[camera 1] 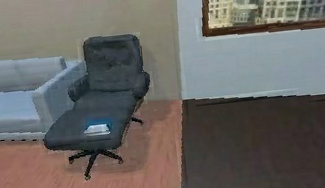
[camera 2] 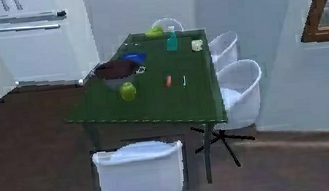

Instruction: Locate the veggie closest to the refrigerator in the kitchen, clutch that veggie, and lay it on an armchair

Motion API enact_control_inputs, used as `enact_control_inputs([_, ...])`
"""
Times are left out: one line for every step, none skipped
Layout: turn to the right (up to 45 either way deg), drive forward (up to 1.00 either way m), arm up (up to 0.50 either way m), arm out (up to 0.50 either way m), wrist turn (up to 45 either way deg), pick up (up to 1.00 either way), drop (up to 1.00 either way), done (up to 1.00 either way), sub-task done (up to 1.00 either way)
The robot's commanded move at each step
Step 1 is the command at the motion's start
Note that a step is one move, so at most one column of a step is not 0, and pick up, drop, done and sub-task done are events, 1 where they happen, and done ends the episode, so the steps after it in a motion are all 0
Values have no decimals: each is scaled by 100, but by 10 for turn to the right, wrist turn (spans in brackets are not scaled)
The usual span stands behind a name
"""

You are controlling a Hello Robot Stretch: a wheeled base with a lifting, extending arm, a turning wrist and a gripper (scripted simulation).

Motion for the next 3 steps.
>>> enact_control_inputs([390, 0, 0, 0, 0, 0, 0, 0, 0])
enact_control_inputs([0, 100, 0, 0, 0, 0, 0, 0, 0])
enact_control_inputs([30, 0, 0, 0, 0, 0, 0, 0, 0])
